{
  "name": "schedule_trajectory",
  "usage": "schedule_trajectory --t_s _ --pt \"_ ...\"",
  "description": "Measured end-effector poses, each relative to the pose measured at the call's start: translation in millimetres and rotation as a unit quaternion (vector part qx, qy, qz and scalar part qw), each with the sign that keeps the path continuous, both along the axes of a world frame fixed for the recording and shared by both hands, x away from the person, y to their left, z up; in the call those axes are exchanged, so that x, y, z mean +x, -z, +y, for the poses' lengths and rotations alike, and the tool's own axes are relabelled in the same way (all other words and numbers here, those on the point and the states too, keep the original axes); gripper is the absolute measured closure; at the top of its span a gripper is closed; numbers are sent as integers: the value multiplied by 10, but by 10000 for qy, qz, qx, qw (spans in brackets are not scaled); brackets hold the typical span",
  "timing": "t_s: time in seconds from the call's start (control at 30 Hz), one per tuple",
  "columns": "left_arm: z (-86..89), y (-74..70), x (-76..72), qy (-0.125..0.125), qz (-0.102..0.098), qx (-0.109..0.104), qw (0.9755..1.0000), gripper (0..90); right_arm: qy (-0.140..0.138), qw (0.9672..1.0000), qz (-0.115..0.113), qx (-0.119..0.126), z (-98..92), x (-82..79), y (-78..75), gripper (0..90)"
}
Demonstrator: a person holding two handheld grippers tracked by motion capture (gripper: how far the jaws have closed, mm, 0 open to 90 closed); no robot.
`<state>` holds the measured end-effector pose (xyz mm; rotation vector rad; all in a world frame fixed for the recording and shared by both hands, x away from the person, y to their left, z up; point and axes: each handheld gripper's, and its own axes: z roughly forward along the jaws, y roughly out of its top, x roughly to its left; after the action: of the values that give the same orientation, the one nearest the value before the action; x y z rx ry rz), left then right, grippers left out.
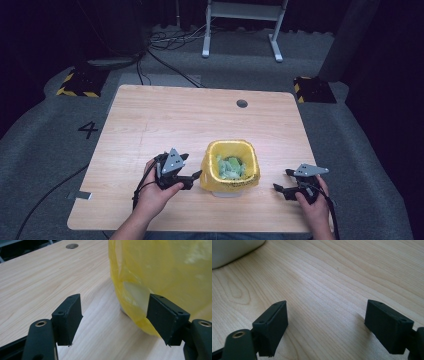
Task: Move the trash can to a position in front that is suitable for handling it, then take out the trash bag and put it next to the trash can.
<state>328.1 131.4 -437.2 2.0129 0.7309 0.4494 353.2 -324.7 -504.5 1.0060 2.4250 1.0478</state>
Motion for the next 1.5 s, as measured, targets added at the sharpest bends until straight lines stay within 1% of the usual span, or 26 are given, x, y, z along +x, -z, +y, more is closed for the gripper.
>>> schedule_trajectory --t_s 0.13,0.17,0.27,0.43,0.5,0.53,0.63,0.67,0.73,0.8,0.83,0.87,0.9,0.93,0.97,1.0,1.03,1.07,1.13,1.17,1.23,1.3,1.37,1.43,1.47,1.5 --pt "75 5 -93 -38 61 123 9999 267 -1 10000 6 -2 0 1 -1 185" --pt "80 17 -108 -51 117 98 9999 264 -2 10000 4 -3 0 1 0 185" --pt "94 57 -127 -82 145 181 9997 259 -1 10000 5 -3 0 0 -1 186" --pt "87 110 -140 -109 183 243 9995 258 1 10000 -8 -10 2 -1 -1 183" --pt "86 137 -161 -112 216 234 9994 255 103 9999 -1 -24 9 -8 0 153" --pt "90 156 -171 -104 234 295 9992 254 186 9998 20 -45 11 -11 2 140" --pt "86 237 -200 -94 323 394 9987 249 369 9993 27 -39 12 -61 2 142" --pt "87 258 -209 -88 335 468 9983 244 439 9990 36 -29 13 -78 2 143" --pt "86 295 -225 -56 325 502 9982 235 515 9987 48 -17 33 -101 -2 169" --pt "80 316 -237 -54 291 402 9988 214 343 9993 129 -97 54 -122 -48 303" --pt "80 316 -237 -54 291 402 9988 212 267 9995 145 -123 76 -142 -74 295" --pt "66 323 -242 -113 336 341 9988 212 202 9996 143 -133 110 -169 -109 266" --pt "66 323 -242 -113 336 341 9988 212 145 9997 142 -117 133 -183 -130 267" --pt "56 324 -240 -122 337 361 9987 212 145 9997 142 -117 133 -183 -130 267" --pt "36 329 -241 -103 351 424 9984 213 -78 9997 187 -103 210 -225 -203 266" --pt "36 329 -241 -103 351 424 9984 213 -149 9997 178 -110 239 -238 -228 266" --pt "11 338 -244 -81 382 444 9983 213 -149 9997 178 -110 239 -238 -228 266" --pt "-12 346 -246 -44 390 464 9982 213 -360 9992 128 -152 332 -273 -305 258" --pt "-99 362 -272 150 377 472 9981 210 -575 9981 154 -142 412 -293 -355 256" --pt "-124 358 -281 207 352 460 9981 206 -763 9969 166 -98 475 -304 -388 259" --pt "-148 351 -288 244 338 429 9982 204 -1009 9948 134 -93 569 -318 -442 265" --pt "-204 313 -290 258 262 387 9986 207 -1116 9937 71 -104 636 -321 -492 271" --pt "-230 302 -283 241 241 367 9987 222 -1230 9924 -28 -74 702 -305 -560 298" --pt "-266 301 -275 243 216 390 9987 244 -1248 9921 -49 -64 716 -297 -576 319" --pt "-302 309 -262 325 171 461 9983 244 -1280 9918 -48 -31 730 -291 -587 354" --pt "-324 317 -250 384 106 469 9981 262 -1366 9906 -1 90 756 -282 -605 380"
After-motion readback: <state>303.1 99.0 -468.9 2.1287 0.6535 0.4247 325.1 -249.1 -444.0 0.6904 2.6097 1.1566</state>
